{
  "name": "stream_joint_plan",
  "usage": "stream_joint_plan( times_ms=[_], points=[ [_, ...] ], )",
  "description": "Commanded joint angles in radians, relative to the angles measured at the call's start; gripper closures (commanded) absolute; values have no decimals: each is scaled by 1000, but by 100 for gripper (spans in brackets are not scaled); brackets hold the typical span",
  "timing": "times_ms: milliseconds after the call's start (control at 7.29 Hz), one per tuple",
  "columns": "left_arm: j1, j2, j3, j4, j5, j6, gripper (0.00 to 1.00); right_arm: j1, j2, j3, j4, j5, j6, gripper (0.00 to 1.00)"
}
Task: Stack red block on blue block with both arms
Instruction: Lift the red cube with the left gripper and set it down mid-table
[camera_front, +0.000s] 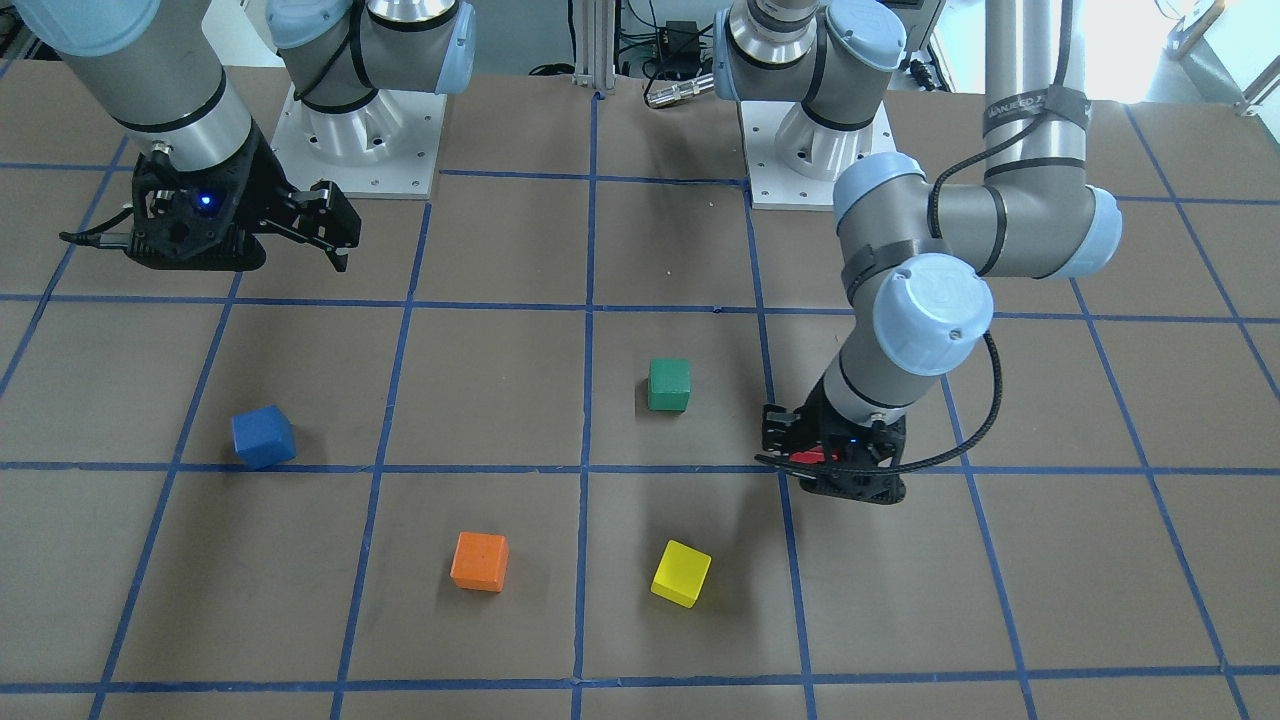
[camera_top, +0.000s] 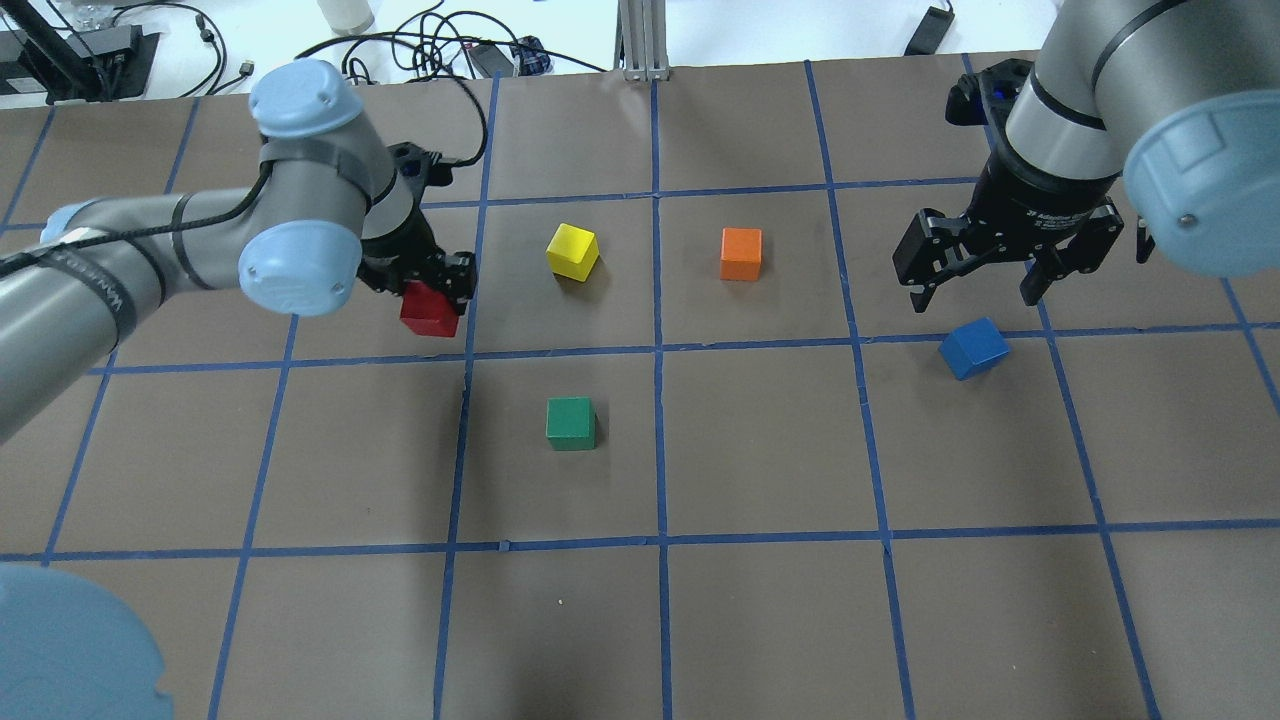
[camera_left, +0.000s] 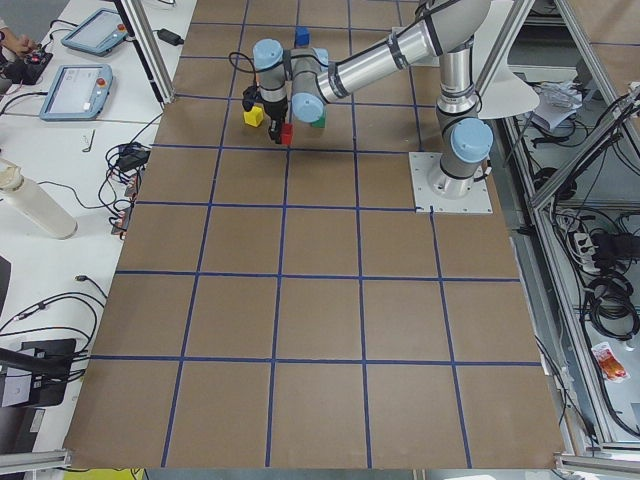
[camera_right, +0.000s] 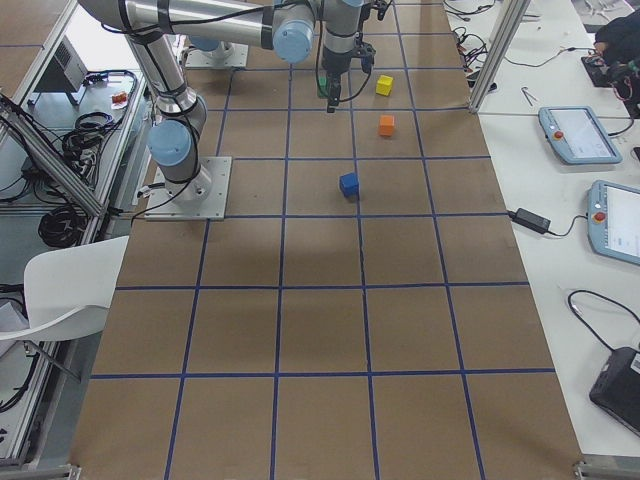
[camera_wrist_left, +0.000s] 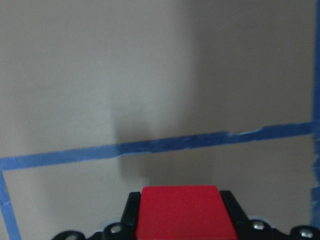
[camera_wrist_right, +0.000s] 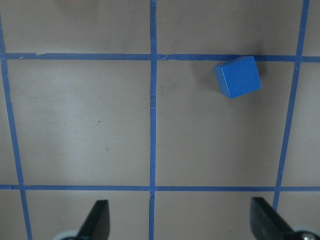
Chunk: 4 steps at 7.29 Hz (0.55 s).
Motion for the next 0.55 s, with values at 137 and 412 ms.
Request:
stream_joint_plan(
  times_ms=[137,412],
  points=[
    [-258,-133,177,8,-33,-303,98,0,-3,-5,-8,2,-1,0],
    [-335,-194,180,30,-22,-395,97,5,-3,-7,-8,-2,1,0]
  ],
)
